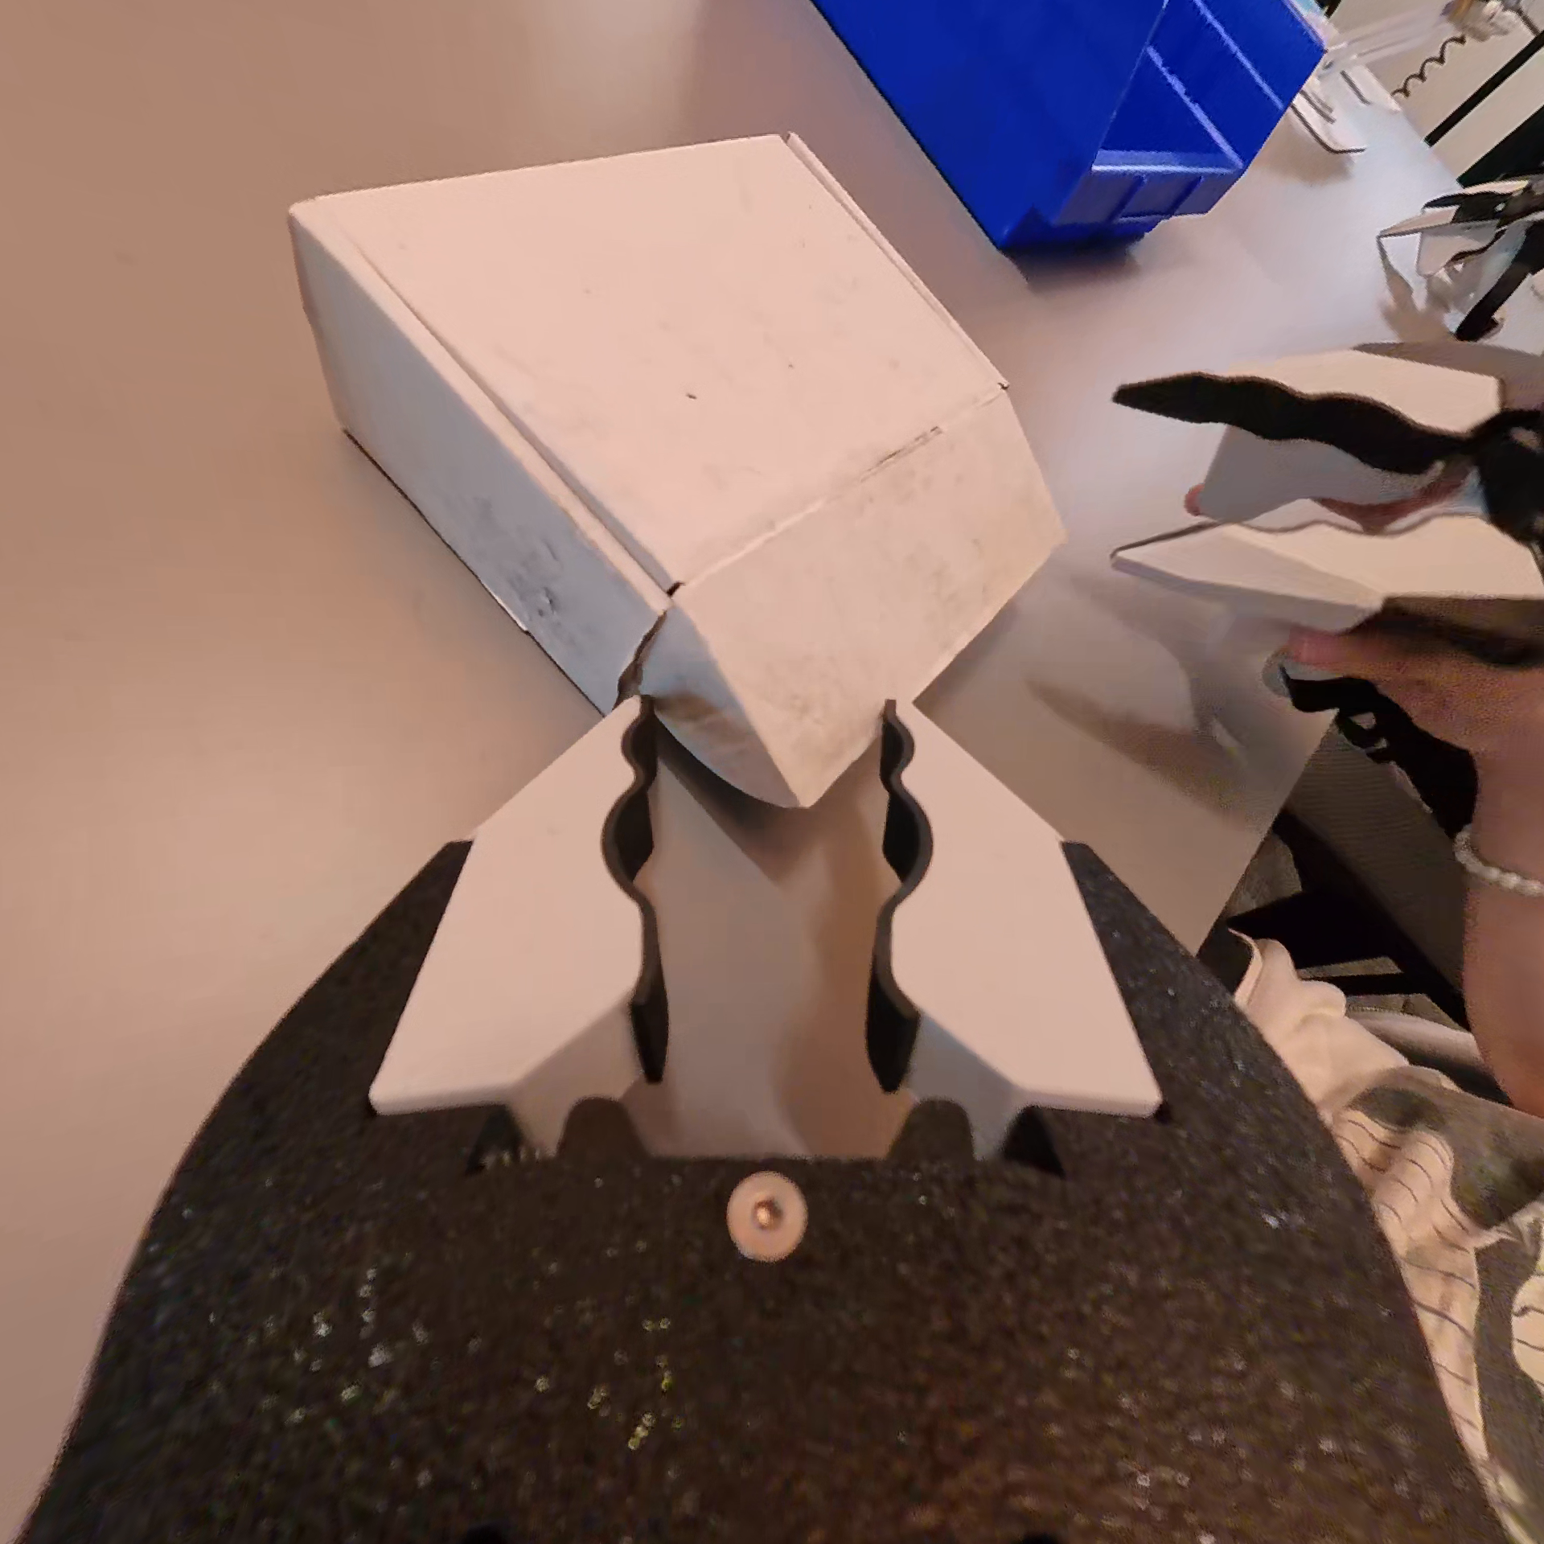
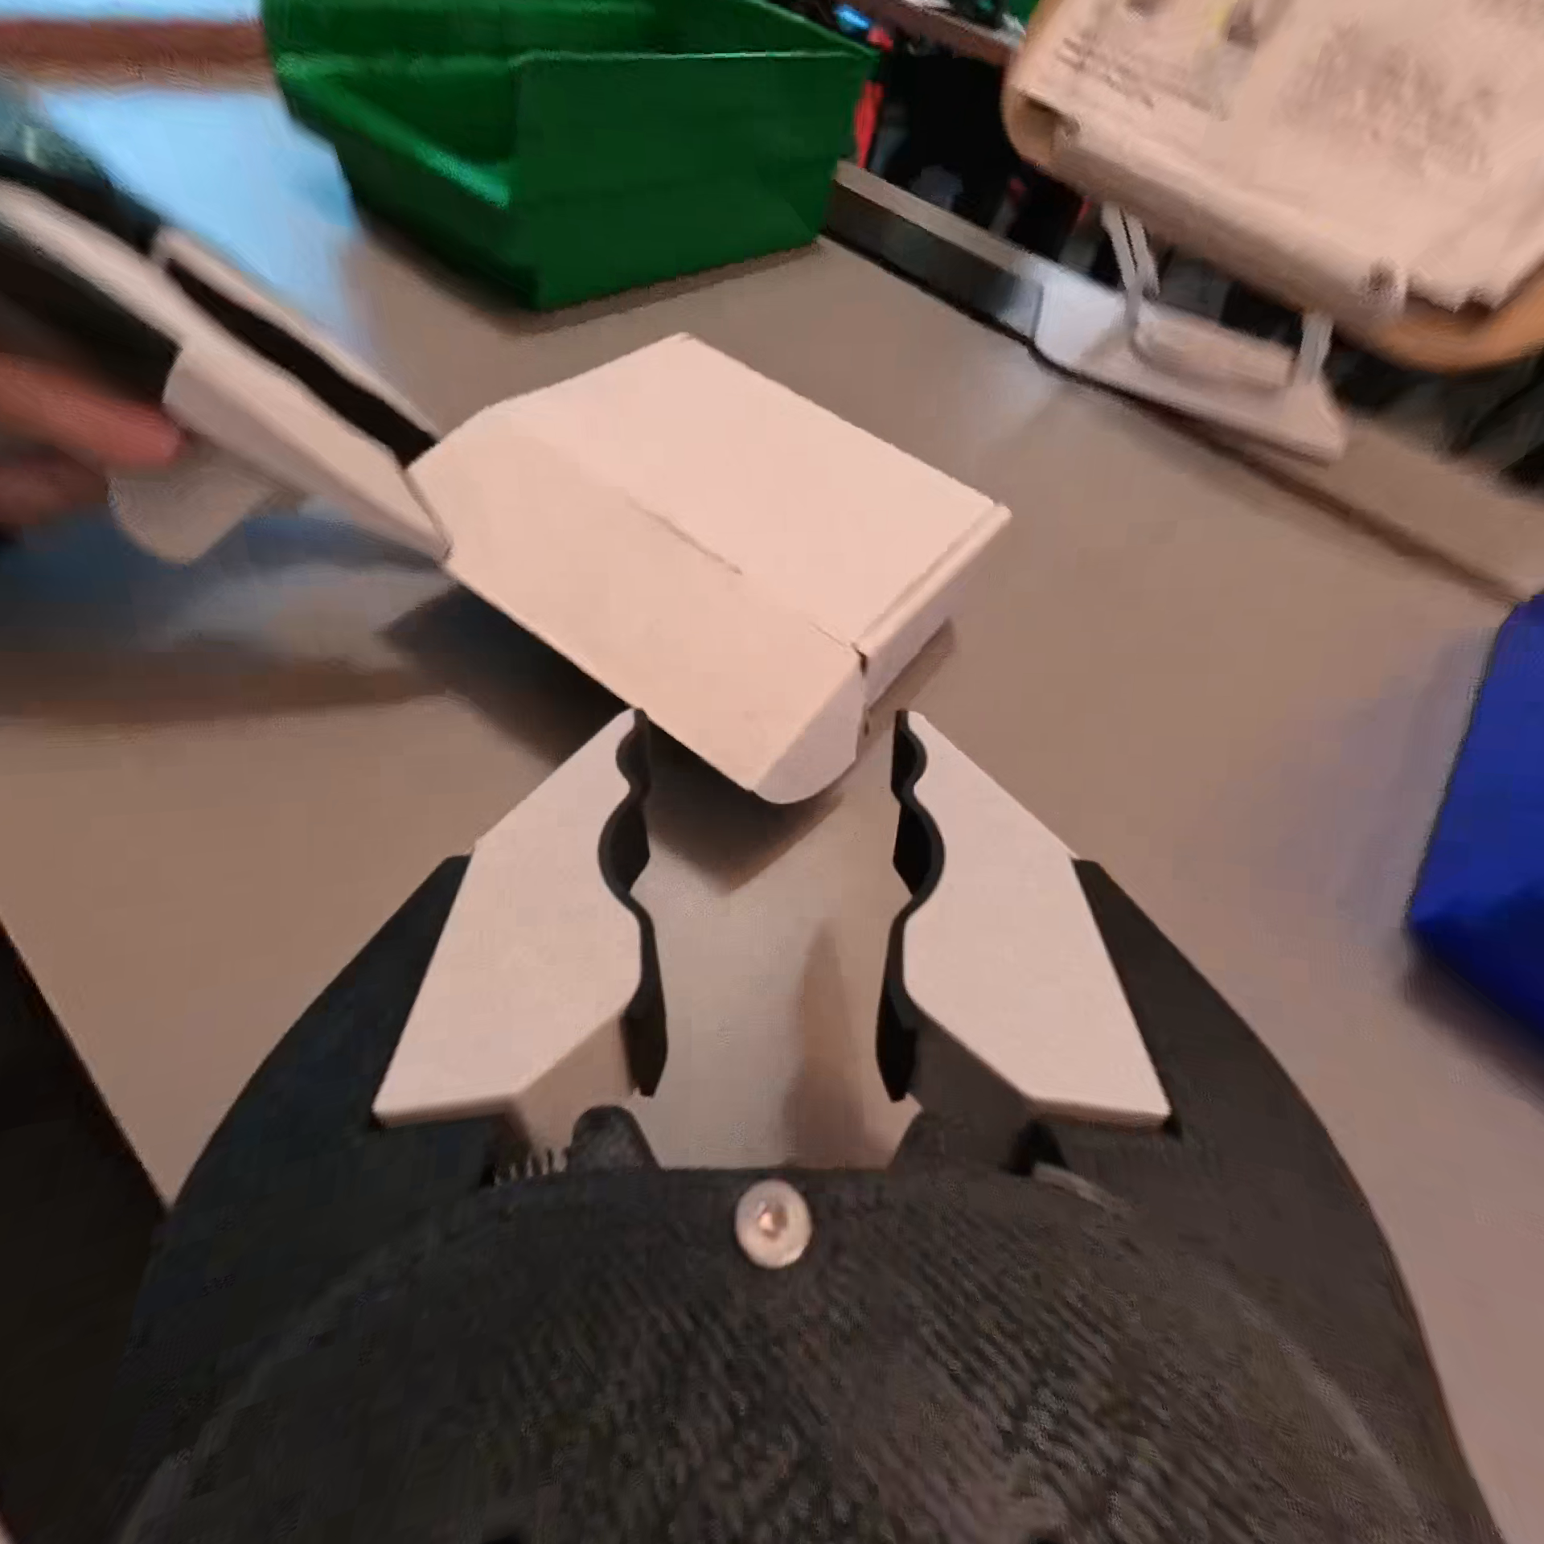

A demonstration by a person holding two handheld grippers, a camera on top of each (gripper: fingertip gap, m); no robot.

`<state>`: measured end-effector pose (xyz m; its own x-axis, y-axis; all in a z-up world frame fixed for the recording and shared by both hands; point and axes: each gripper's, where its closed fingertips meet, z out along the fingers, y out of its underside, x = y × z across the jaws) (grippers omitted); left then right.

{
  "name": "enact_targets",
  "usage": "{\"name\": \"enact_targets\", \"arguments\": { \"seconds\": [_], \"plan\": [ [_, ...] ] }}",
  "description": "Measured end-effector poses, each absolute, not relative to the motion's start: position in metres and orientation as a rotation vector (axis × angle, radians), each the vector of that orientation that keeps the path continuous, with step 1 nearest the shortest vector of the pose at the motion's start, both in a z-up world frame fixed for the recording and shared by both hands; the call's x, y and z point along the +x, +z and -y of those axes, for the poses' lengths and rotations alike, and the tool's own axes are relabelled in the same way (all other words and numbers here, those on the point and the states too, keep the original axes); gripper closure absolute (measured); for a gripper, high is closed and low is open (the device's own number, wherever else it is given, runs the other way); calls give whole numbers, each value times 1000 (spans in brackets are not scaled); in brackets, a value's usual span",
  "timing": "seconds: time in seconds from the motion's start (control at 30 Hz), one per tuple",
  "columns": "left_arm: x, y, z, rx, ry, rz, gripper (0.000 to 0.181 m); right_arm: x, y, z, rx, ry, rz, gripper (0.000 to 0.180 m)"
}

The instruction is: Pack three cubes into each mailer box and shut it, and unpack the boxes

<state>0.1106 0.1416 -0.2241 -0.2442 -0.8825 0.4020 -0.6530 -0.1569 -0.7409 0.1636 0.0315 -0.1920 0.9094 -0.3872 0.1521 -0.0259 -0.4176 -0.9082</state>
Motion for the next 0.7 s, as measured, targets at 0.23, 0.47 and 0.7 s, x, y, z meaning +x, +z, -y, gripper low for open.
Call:
{"name": "enact_targets", "arguments": {
  "seconds": [0.23,0.47,0.7],
  "plan": [
    [108,-207,-150,-1645,-1326,-1869,120,172,-213,-37,-1988,-28,-497,108],
    [142,-189,-166,-1415,-1299,-1813,112,159,-224,-42,-2058,76,-358,103],
    [168,-199,-154,-1273,-1216,-1953,128,155,-226,-48,-2105,59,-264,102]
  ]
}}
